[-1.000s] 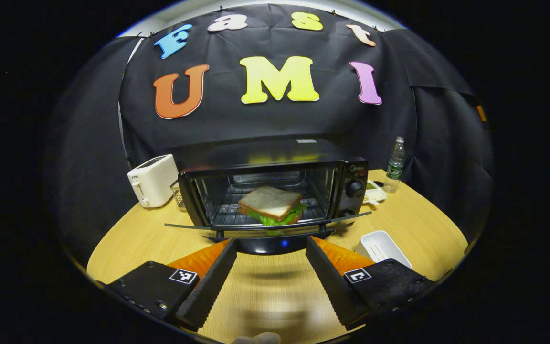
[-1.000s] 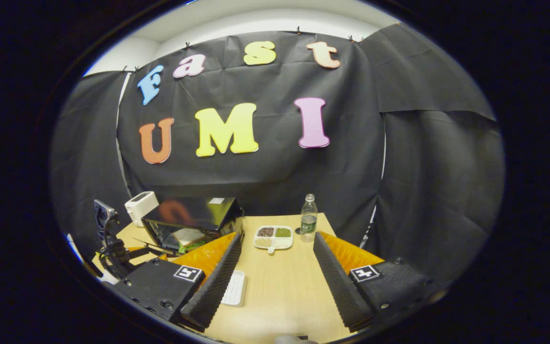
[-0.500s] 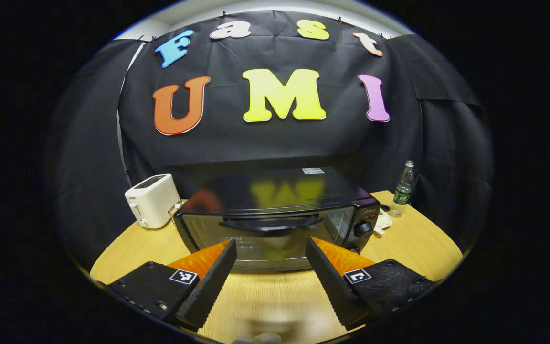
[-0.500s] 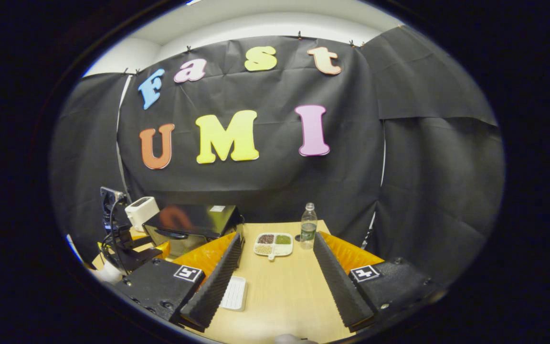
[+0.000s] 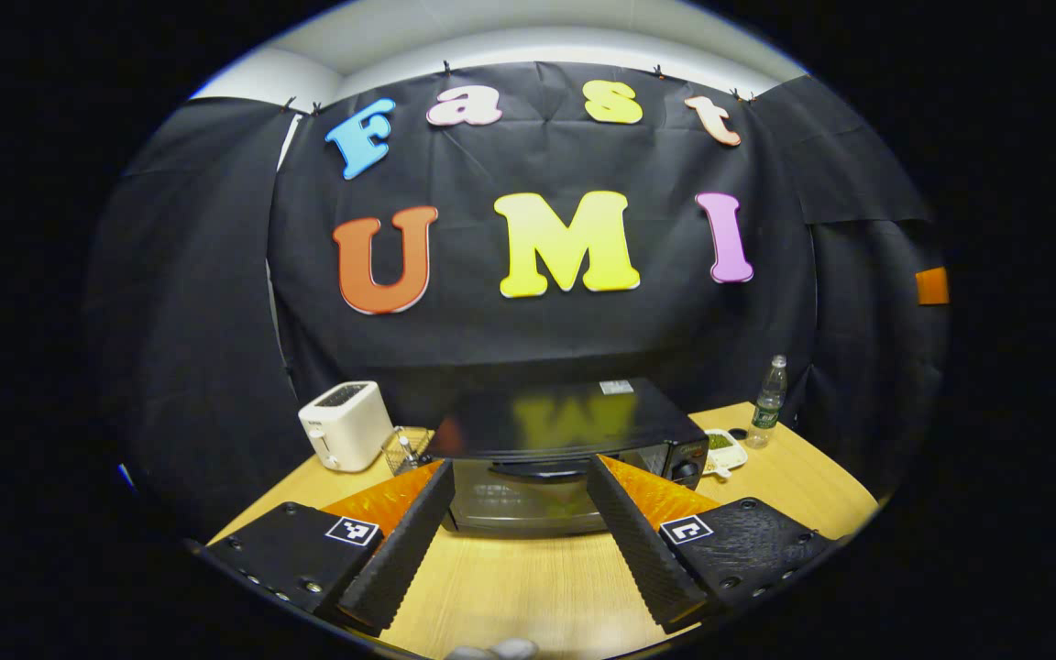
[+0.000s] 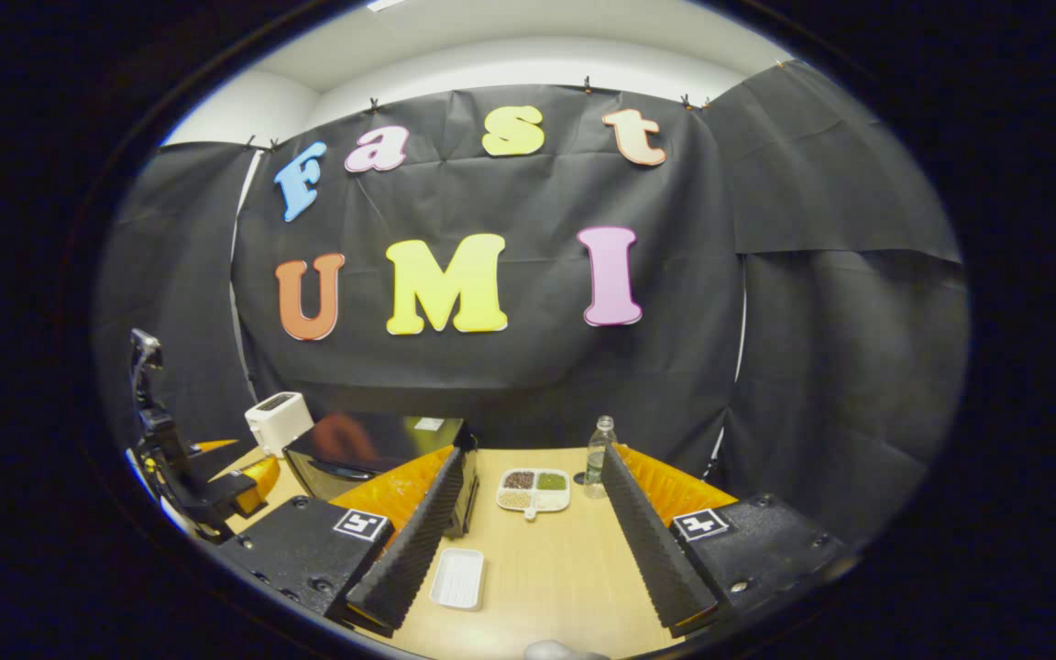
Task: Open the electric oven with the left hand, put the food in, and close the electric oven.
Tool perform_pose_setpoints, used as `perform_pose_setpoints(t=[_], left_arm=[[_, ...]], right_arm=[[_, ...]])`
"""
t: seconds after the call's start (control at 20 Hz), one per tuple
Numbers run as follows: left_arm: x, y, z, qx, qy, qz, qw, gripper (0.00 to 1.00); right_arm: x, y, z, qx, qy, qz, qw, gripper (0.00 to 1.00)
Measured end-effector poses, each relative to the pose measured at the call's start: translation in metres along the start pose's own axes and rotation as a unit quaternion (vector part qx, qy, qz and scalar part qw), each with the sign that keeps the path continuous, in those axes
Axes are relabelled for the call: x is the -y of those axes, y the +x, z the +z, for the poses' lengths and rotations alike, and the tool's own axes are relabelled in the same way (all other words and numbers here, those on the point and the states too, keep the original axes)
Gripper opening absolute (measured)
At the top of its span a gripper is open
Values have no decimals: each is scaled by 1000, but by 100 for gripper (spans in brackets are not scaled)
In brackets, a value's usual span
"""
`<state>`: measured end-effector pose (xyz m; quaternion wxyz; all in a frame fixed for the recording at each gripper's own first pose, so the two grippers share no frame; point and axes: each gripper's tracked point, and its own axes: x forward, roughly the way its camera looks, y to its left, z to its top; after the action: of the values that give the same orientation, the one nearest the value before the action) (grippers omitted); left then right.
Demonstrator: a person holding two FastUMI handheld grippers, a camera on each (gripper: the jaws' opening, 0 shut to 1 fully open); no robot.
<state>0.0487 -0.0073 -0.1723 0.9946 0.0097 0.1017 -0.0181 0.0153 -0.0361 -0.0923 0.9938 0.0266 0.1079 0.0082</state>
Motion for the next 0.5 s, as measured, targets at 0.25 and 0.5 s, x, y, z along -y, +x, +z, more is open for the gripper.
perform_pose_setpoints(t=[0.25,0.5], left_arm=[[-16,-50,66,45,0,4,999,95],[-30,-86,108,79,-18,5,997,95]], right_arm=[[-31,-8,21,26,-13,8,1000,96],[-53,-20,38,56,-14,6,998,96]])
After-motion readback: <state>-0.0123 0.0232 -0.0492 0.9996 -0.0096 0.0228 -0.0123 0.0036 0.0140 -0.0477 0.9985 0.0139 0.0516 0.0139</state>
